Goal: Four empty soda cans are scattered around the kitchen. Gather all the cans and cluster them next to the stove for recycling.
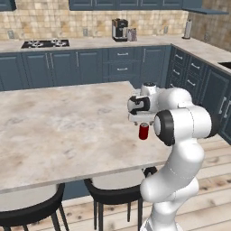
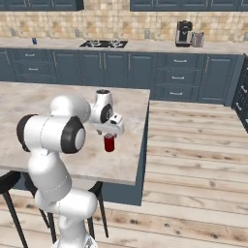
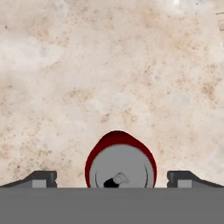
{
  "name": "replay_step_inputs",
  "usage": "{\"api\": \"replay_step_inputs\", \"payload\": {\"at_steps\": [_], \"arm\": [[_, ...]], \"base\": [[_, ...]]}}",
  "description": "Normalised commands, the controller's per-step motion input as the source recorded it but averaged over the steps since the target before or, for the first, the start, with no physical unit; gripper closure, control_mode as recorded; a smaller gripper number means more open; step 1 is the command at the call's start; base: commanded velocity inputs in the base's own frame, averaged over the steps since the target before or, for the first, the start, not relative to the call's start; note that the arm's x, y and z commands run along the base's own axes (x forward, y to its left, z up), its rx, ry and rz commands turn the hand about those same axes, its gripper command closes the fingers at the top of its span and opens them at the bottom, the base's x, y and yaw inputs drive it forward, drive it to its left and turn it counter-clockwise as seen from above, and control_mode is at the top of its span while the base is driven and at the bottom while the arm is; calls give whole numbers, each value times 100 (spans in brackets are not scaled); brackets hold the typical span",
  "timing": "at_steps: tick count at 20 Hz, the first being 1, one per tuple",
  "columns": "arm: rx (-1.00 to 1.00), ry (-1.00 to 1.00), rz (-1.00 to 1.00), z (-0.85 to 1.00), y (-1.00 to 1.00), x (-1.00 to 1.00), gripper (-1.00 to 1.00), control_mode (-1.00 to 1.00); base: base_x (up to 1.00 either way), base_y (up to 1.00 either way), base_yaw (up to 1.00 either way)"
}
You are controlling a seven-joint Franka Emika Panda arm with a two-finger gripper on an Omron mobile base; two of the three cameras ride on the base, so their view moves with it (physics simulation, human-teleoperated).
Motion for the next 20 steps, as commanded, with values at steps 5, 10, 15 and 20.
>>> {"api": "replay_step_inputs", "payload": {"at_steps": [5, 10, 15, 20], "arm": [[0, 0, 0, -37, 0, 0, -100, -100], [0, 0, 1, -25, 0, 0, -100, -100], [0, 0, 0, 0, 0, 0, 100, -100], [0, 0, 0, 0, 0, 0, 100, -100]], "base": [[0, 0, 0], [0, 0, 0], [0, 0, 0], [0, 0, 0]]}}
